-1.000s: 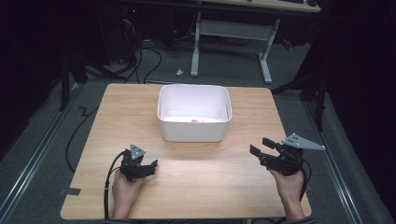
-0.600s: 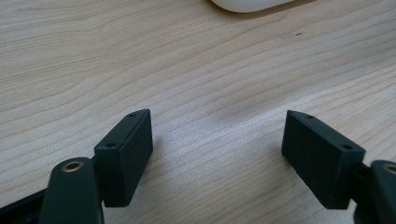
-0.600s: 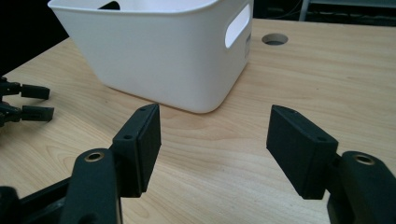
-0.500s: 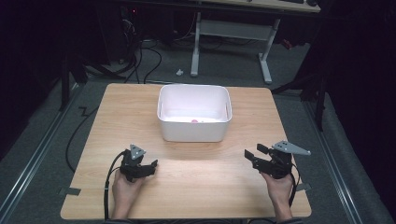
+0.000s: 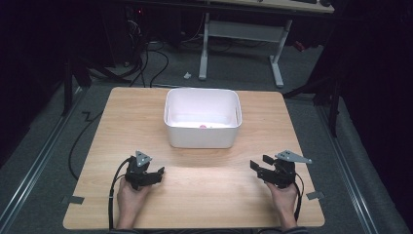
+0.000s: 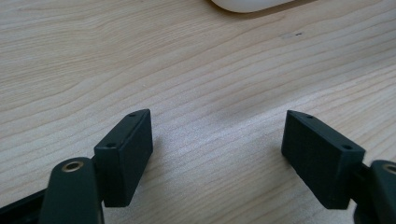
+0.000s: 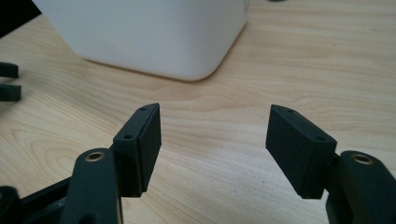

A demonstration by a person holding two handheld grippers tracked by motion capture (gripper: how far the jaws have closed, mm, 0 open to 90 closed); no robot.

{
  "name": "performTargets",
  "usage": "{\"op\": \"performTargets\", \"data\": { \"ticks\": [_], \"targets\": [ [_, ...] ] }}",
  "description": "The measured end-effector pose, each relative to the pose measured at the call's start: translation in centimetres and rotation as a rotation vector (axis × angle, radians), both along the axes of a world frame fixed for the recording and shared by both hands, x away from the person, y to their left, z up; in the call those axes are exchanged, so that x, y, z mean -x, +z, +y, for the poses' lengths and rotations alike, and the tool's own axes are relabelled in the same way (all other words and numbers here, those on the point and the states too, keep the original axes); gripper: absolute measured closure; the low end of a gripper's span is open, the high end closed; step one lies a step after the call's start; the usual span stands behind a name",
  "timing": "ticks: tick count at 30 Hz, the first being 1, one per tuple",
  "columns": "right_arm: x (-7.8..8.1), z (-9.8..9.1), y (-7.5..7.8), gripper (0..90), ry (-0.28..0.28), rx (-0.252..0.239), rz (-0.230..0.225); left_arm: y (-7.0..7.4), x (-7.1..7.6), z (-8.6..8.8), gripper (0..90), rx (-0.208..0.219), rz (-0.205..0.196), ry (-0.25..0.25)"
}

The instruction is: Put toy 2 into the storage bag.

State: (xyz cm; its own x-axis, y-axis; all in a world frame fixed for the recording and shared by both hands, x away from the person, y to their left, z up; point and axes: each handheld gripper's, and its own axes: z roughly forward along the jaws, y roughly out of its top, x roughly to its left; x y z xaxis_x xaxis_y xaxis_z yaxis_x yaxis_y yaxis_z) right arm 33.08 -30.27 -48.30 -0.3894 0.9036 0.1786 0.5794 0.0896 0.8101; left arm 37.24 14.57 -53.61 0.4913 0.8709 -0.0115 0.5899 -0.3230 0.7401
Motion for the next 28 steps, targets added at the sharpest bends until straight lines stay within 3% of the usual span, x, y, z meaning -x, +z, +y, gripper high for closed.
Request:
{"op": "performTargets", "data": {
  "ticks": [13, 18, 21, 28],
  "targets": [
    [-1.2, 0.7, -3.2, 36.1, -0.019, 0.088, 0.053, 0.0, 0.0, 0.0, 25.1, 0.0, 0.0, 0.0],
    [-1.7, 1.2, -4.3, 35.1, -0.023, 0.161, 0.104, 0.0, 0.0, 0.0, 25.1, -0.001, 0.0, 0.0],
    [-1.5, 1.9, -4.8, 36.6, -0.037, 0.24, 0.072, 0.0, 0.0, 0.0, 25.0, -0.001, 0.0, 0.001],
    [-1.5, 2.1, -4.8, 35.2, -0.035, 0.242, 0.07, 0.0, 0.0, 0.0, 25.0, -0.001, 0.0, 0.001]
  ]
}}
